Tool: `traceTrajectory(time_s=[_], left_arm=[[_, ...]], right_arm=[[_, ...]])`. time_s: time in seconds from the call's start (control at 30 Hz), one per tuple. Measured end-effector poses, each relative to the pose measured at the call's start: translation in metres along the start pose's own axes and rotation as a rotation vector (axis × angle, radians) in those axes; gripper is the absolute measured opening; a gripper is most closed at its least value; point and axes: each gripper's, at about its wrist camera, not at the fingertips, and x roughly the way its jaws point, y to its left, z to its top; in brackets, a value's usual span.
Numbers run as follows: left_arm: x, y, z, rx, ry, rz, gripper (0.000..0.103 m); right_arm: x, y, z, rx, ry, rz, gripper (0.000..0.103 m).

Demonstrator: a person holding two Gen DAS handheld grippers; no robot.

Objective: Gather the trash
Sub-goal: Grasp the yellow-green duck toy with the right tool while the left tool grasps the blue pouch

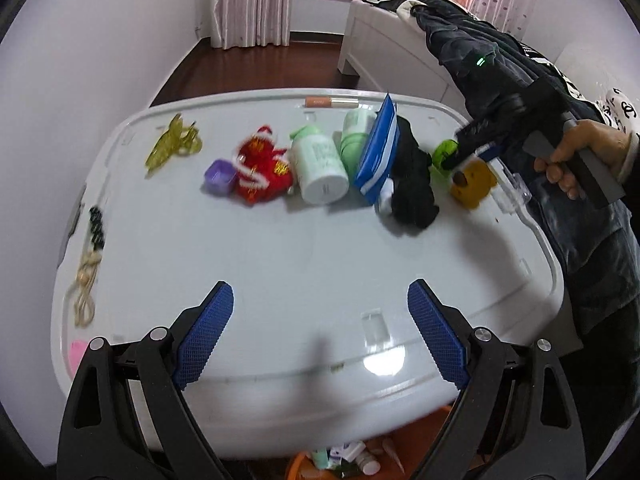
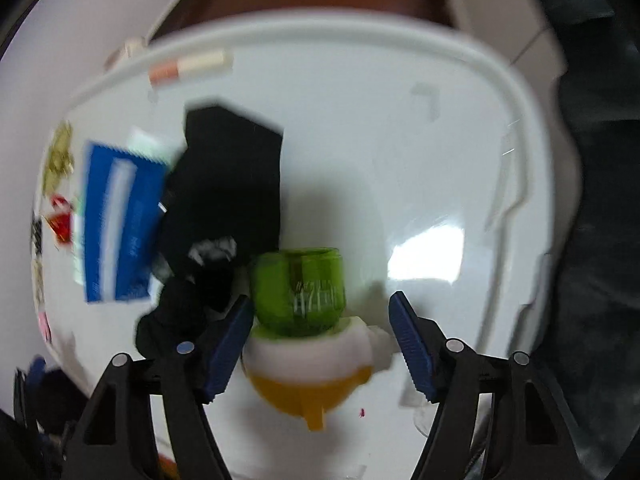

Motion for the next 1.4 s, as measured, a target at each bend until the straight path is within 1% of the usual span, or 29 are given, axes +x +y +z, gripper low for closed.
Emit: traceTrajectory(time_s=[0.03, 0.07, 0.1, 0.13, 0.17, 0.2, 0.27, 0.33, 0.4, 0.43, 0.47, 0.5, 0.53, 0.57, 0.6, 0.63, 0.67, 0.73, 0.8, 0.87, 0.93, 1.03, 1.07, 1.13, 1.2, 1.23, 1.27, 1.33, 1.4], left_arm=[[0.004, -0.002, 0.006, 0.006, 0.001, -0.002, 0.087], [0.009, -0.006, 0.012, 0.019, -0.003, -0.008, 0.087], [0.014, -0.011, 0.021, 0.040, -0.009, -0.003, 0.087], [0.020, -0.017, 0.031, 0.062, -0.022, 0.023, 0.087], [0.025, -0.023, 0.040, 0.087, -0.039, 0.035, 0.087], [0.031, -0.029, 0.049, 0.115, -0.054, 0.040, 0.087], [0.045, -0.044, 0.066, 0.175, -0.097, 0.078, 0.087], [0.065, -0.056, 0.077, 0.230, -0.117, 0.109, 0.087], [0.084, -0.063, 0.083, 0.250, -0.111, 0.112, 0.077], [0.099, -0.067, 0.086, 0.260, -0.087, 0.109, 0.065], [0.111, -0.070, 0.089, 0.269, -0.061, 0.110, 0.059], [0.123, -0.072, 0.091, 0.273, -0.040, 0.124, 0.058], [0.137, -0.074, 0.094, 0.273, -0.024, 0.137, 0.056], [0.143, -0.075, 0.095, 0.269, -0.025, 0.146, 0.055], [0.143, -0.076, 0.096, 0.256, -0.049, 0.153, 0.051], [0.140, -0.076, 0.097, 0.245, -0.064, 0.158, 0.037], [0.130, -0.076, 0.096, 0.235, -0.086, 0.126, 0.023], [0.103, -0.076, 0.090, 0.229, -0.134, 0.086, 0.022], [0.064, -0.073, 0.081, 0.220, -0.187, 0.060, 0.021], [0.030, -0.066, 0.070, 0.176, -0.206, -0.010, 0.020], [-0.011, -0.057, 0.049, 0.146, -0.221, -0.051, 0.020], [-0.063, -0.045, -0.002, 0.123, -0.227, -0.062, 0.020], [-0.071, -0.043, -0.017, 0.119, -0.221, -0.053, 0.020], [-0.086, -0.035, -0.056, 0.100, -0.188, -0.003, 0.020], [-0.091, -0.027, -0.087, 0.074, -0.148, 0.020, 0.020], [-0.090, -0.024, -0.109, 0.055, -0.110, 0.030, 0.020], [-0.090, -0.021, -0.120, 0.049, -0.095, 0.038, 0.020], [-0.079, -0.018, -0.147, 0.038, -0.055, 0.080, 0.020], [-0.067, -0.014, -0.164, -0.001, 0.013, 0.055, 0.020]], right_arm=[[0.008, 0.002, 0.000, -0.008, 0.022, -0.007, 0.079], [0.010, 0.010, -0.001, -0.044, 0.001, -0.047, 0.078], [0.012, 0.023, -0.005, -0.111, -0.013, -0.146, 0.072], [0.010, 0.032, -0.011, -0.147, -0.054, -0.158, 0.056], [0.008, 0.033, -0.014, -0.143, -0.074, -0.118, 0.054], [0.006, 0.031, -0.022, -0.129, -0.107, -0.090, 0.045], [0.001, 0.025, -0.038, -0.109, -0.198, -0.065, 0.045], [-0.007, 0.009, -0.061, -0.026, -0.288, 0.019, 0.045], [-0.014, -0.010, -0.085, 0.053, -0.367, 0.103, 0.045], [-0.016, -0.015, -0.093, 0.075, -0.383, 0.120, 0.045], [-0.016, -0.022, -0.099, 0.093, -0.397, 0.149, 0.046], [-0.019, -0.028, -0.110, 0.115, -0.416, 0.189, 0.046], [-0.019, -0.031, -0.114, 0.128, -0.421, 0.206, 0.046], [-0.019, -0.033, -0.120, 0.139, -0.426, 0.226, 0.046], [-0.020, -0.034, -0.126, 0.147, -0.436, 0.238, 0.046], [-0.024, -0.030, -0.131, 0.152, -0.450, 0.246, 0.046], [-0.026, -0.028, -0.137, 0.155, -0.465, 0.254, 0.046], [-0.034, -0.029, -0.144, 0.169, -0.502, 0.270, 0.046], [-0.044, -0.029, -0.154, 0.181, -0.533, 0.302, 0.046], [-0.053, -0.020, -0.167, 0.186, -0.556, 0.340, 0.046], [-0.065, -0.002, -0.183, 0.168, -0.578, 0.362, 0.046], [-0.075, 0.034, -0.214, 0.123, -0.607, 0.392, 0.046], [-0.075, 0.041, -0.222, 0.111, -0.613, 0.395, 0.046], [-0.076, 0.065, -0.250, 0.076, -0.629, 0.376, 0.046], [-0.071, 0.089, -0.278, 0.027, -0.642, 0.314, 0.046], [-0.066, 0.098, -0.288, 0.014, -0.642, 0.294, 0.046], [-0.058, 0.111, -0.304, 0.000, -0.632, 0.285, 0.046], [-0.048, 0.120, -0.326, 0.003, -0.620, 0.284, 0.046], [-0.032, 0.131, -0.344, 0.020, -0.599, 0.280, 0.046]])
